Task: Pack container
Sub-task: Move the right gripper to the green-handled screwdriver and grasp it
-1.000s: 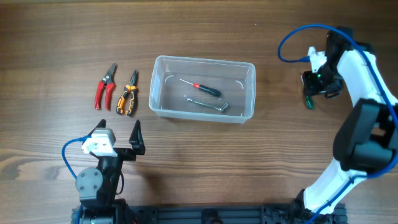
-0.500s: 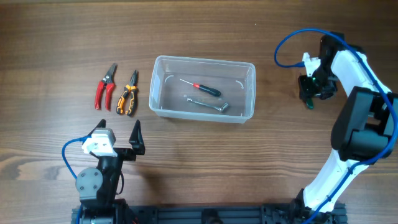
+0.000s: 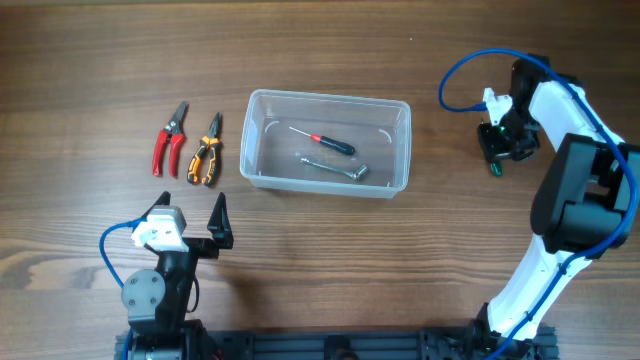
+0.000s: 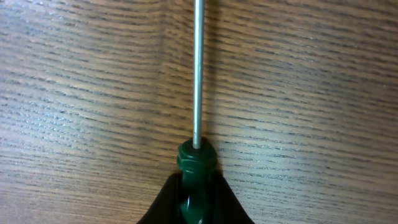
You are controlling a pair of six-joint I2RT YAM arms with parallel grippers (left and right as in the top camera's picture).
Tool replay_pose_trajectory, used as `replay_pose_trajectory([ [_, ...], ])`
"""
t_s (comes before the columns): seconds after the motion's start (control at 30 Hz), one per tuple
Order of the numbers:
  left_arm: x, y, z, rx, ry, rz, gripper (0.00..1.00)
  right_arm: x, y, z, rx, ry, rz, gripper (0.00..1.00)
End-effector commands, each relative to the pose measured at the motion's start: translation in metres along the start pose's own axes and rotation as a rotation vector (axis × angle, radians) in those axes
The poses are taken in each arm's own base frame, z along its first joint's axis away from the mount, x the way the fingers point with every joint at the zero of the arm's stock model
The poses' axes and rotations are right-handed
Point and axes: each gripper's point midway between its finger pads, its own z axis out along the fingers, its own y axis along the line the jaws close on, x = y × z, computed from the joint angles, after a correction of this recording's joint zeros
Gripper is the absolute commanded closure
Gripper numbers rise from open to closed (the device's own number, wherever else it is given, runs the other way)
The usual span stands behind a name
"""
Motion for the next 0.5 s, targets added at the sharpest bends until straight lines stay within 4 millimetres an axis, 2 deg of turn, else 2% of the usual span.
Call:
replay_pose_trajectory([
  [0.0,0.0,-0.001,0.0,0.004,-0.005,0.017,0.0,0.01,0.001,0.013,-0.013,0.054,0.036,0.96],
  [0.13,0.0,-0.001,0.0,0.004,-0.005,0.017,0.0,0.006,0.002,0.006,-0.022,0.032,0.074,0.96],
  [0.17,0.0,-0.001,0.0,0.004,-0.005,0.017,0.0,0.002,0.004,0.001,-0.033,0.01,0.074,0.96],
  [0.23,0.0,-0.001,0.0,0.004,-0.005,0.017,0.0,-0.014,0.003,-0.023,-0.044,-0.07,0.076,0.96],
  [0.33,0.0,-0.001,0.0,0.004,-0.005,0.017,0.0,-0.039,0.004,-0.076,-0.063,-0.22,0.071,0.96],
  [0.47,0.0,-0.001,0.0,0.004,-0.005,0.017,0.0,-0.06,0.017,-0.164,-0.082,-0.445,0.001,0.96],
])
